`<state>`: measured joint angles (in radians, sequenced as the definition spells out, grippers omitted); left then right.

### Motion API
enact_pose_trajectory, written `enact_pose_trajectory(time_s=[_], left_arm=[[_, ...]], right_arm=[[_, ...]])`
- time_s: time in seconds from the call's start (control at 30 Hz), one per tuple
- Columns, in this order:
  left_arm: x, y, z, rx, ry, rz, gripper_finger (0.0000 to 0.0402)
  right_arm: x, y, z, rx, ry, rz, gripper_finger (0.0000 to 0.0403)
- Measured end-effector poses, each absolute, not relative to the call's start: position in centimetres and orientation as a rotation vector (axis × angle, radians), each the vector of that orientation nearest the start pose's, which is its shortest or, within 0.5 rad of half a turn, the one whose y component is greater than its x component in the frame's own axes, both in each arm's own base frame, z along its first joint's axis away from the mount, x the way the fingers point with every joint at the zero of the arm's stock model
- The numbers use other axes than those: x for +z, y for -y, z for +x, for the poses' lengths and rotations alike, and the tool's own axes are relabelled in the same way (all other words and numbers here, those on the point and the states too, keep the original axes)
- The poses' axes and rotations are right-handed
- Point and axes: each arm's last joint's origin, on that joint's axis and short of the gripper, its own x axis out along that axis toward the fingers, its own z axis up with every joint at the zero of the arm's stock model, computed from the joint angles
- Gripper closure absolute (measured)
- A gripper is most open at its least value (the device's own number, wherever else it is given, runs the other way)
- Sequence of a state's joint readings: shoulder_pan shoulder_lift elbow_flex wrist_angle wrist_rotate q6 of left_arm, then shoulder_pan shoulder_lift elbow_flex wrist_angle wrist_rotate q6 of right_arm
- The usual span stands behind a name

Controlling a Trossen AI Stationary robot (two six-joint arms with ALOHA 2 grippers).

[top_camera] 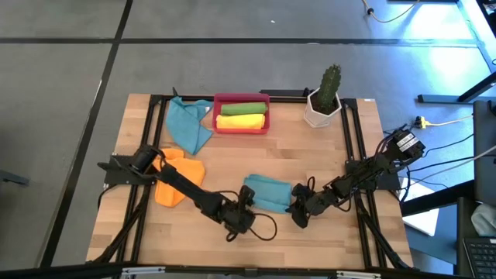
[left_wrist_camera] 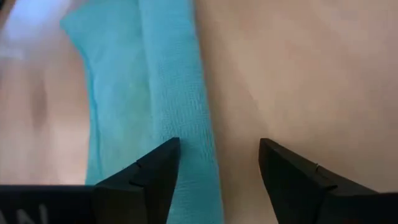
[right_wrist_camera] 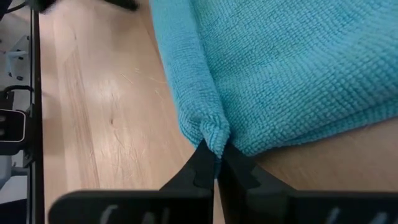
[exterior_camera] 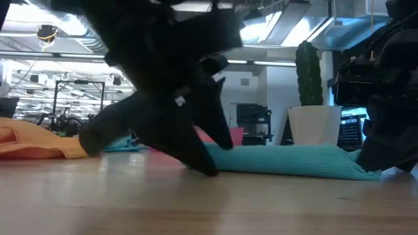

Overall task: Roll microfiber towels into tight, uniform cylinder then place into a basket
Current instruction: Roll the bottom blue towel

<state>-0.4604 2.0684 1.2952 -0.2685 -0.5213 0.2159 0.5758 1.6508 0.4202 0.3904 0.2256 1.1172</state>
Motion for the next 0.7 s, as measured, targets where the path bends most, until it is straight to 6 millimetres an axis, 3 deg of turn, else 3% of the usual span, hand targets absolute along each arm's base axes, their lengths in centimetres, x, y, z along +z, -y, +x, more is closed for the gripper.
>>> enact_pose_trajectory(time_s=[0.17,0.5,0.7], left_arm=[[12.6,16.7,38.1,0.037,-0.973,0.767,0.0192],[12.3,16.3,38.3,0.032,-0.985,0.811,0.0194],[13.5,17.9,37.9,0.070,-0.938,0.936,0.0194]], right_arm=[[8.4,-12.7,20.8,-0.133,-0.849,0.721,0.0395],[8.4,-12.7,20.8,-0.133,-0.849,0.721,0.0395],[8.4,-12.7,20.8,-0.133,-0.849,0.721,0.0395]])
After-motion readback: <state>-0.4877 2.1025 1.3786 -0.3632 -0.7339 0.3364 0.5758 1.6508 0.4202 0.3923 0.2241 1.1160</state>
